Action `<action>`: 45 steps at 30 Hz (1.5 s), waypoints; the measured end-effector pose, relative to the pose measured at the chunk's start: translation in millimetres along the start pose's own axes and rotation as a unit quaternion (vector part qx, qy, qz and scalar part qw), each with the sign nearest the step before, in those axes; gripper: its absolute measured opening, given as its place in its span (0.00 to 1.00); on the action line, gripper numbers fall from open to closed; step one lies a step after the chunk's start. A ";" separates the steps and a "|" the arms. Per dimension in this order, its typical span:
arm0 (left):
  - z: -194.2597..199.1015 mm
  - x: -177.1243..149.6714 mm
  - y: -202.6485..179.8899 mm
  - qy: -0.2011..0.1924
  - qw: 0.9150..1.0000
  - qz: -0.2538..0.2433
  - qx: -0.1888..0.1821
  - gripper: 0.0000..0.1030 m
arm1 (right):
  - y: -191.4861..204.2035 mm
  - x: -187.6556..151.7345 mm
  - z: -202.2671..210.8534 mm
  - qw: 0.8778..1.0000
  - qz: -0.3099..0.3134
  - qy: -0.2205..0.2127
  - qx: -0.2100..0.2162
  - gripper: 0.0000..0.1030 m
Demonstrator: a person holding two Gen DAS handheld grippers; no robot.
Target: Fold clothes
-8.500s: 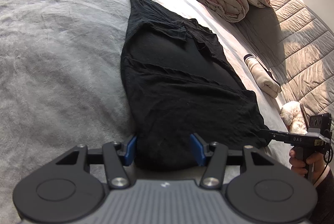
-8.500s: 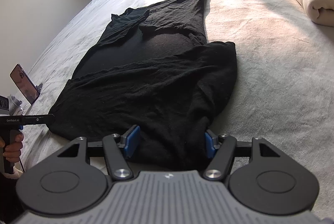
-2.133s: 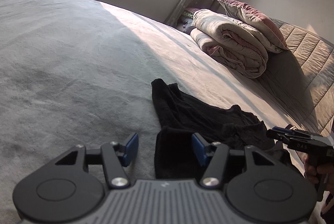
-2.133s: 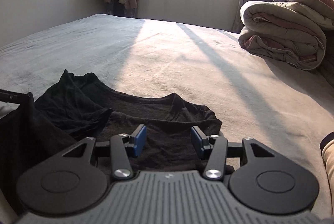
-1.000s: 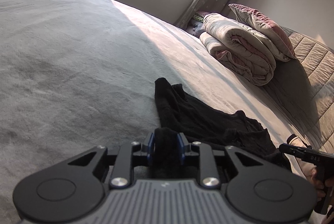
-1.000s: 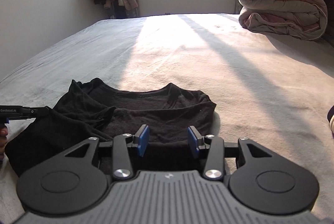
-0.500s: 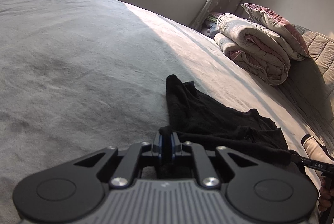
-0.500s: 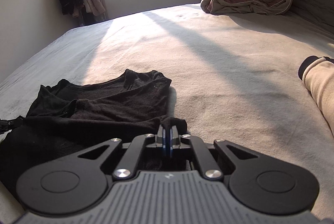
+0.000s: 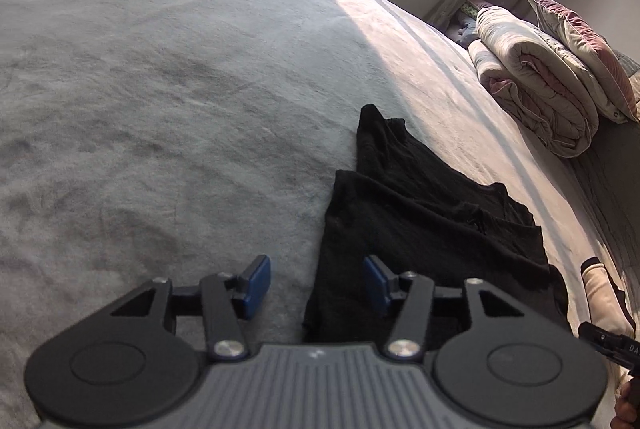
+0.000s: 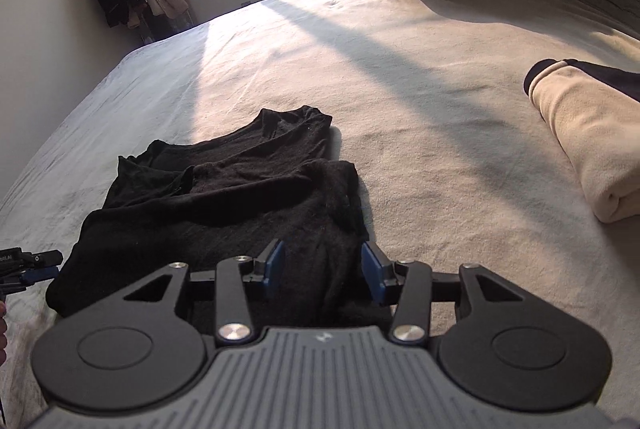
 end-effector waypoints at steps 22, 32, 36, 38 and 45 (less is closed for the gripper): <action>-1.9 -73.9 15.8 -0.042 0.961 0.244 -0.122 0.46 | -18.2 -59.6 7.2 0.964 -0.248 -0.034 0.083 0.46; -11.8 -74.0 12.5 -0.083 0.963 0.240 -0.088 0.04 | -16.2 -53.6 -14.9 0.971 -0.225 -0.069 0.044 0.10; -4.4 -73.0 8.6 -0.090 0.968 0.223 -0.070 0.03 | -20.3 -53.2 -7.7 0.966 -0.245 -0.075 0.042 0.08; 2.2 -72.6 9.0 -0.090 0.968 0.226 -0.065 0.03 | -20.0 -51.9 -0.7 0.964 -0.249 -0.081 0.042 0.08; 30.1 -75.5 10.8 -0.087 0.967 0.232 -0.053 0.03 | -13.0 -52.0 26.1 0.965 -0.245 -0.084 0.050 0.08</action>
Point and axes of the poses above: each gripper's, at about its wrist camera, not at the fingertips, and z roughly against the way its jaws point, y to its left, x to its top, the point moved 3 cm from there along -z, roughly the way its jaws point, and after that the axes turned 2 degrees about z, right-handed, at the moved point
